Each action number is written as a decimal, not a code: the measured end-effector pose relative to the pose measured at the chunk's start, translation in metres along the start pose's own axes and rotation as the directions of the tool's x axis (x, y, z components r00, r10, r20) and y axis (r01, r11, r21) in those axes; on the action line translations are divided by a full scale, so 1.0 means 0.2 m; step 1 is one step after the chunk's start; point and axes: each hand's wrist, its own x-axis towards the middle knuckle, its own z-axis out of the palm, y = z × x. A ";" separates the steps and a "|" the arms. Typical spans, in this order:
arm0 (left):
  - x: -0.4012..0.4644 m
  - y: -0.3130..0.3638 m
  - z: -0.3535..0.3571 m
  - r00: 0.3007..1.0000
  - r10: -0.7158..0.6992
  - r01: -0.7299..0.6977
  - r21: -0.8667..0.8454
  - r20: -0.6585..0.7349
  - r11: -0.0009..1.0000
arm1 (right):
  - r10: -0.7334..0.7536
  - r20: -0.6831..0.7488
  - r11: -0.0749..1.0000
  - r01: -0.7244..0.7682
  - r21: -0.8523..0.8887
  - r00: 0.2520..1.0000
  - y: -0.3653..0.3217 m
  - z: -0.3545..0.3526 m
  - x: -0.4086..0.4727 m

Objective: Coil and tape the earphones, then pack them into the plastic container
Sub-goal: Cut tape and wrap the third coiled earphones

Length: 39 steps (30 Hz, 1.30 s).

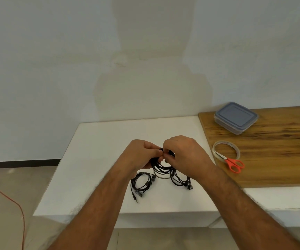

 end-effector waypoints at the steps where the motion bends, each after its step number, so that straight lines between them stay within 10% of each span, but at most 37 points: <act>1: 0.00 0.00 0.00 1.000 -0.004 0.004 -0.003 0.004 1.000 | -0.007 -0.025 1.000 0.007 -0.007 1.000 0.00 0.00 0.00; 19: -0.01 0.03 -0.07 0.991 -0.089 0.101 -0.116 0.103 0.988 | -0.161 -0.324 0.987 0.143 -0.076 0.932 0.01 0.08 -0.03; 39: -0.01 0.01 -0.05 0.993 -0.061 0.077 -0.158 0.104 0.985 | -0.106 -0.237 0.994 0.109 -0.001 0.966 0.00 0.04 -0.03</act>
